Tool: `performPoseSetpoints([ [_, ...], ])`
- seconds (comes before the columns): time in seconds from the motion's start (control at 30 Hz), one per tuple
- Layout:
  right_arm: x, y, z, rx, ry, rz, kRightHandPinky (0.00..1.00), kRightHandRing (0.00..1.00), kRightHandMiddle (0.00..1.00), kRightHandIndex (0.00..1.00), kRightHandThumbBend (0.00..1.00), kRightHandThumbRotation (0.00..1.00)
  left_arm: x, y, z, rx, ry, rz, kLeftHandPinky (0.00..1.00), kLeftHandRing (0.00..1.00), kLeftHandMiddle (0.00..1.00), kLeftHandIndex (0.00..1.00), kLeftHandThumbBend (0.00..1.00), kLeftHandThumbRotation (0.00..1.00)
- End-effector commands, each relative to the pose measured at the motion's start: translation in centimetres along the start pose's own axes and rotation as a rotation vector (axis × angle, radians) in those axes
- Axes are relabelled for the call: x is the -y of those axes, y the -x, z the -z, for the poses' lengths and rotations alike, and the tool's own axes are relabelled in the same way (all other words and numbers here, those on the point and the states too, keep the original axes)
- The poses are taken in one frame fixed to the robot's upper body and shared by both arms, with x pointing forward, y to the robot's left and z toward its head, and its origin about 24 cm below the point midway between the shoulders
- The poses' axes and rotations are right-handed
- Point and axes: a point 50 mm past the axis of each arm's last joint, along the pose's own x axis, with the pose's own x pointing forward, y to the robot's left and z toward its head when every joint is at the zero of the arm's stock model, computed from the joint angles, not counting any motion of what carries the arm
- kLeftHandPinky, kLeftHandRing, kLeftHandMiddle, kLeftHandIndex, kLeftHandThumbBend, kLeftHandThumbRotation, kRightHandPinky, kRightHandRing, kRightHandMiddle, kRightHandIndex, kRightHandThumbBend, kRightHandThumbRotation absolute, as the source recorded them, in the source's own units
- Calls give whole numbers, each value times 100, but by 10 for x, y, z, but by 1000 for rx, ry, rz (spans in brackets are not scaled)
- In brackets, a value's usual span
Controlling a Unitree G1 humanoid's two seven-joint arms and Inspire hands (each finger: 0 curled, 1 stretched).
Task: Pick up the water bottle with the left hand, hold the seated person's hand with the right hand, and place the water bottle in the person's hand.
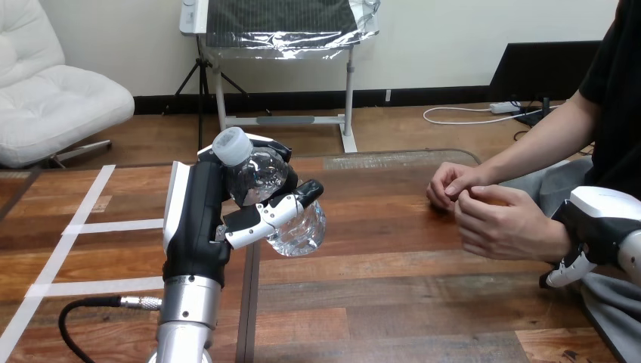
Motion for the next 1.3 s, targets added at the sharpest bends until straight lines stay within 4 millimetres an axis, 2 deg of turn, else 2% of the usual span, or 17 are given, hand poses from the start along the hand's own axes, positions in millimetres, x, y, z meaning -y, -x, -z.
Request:
performPoseSetpoints([
  [0.0, 13, 0, -10, 45, 20, 47, 22, 31, 40, 39, 67, 0, 2, -21, -23, 124, -3, -2, 36, 41, 46, 49, 62, 0],
  [0.33, 21, 4, -14, 47, -21, 66, 18, 27, 37, 38, 67, 0, 7, -23, -25, 129, 8, 11, 35, 40, 46, 49, 62, 0],
  [0.6, 25, 9, -17, 93, -29, 116, 19, 27, 37, 39, 71, 0, 14, -26, -29, 136, 6, 29, 35, 40, 46, 49, 64, 0],
  [1.27, 36, 24, -31, 183, 2, 181, 20, 27, 36, 39, 72, 0, 41, -39, -41, 166, 42, 120, 36, 41, 46, 49, 63, 0],
])
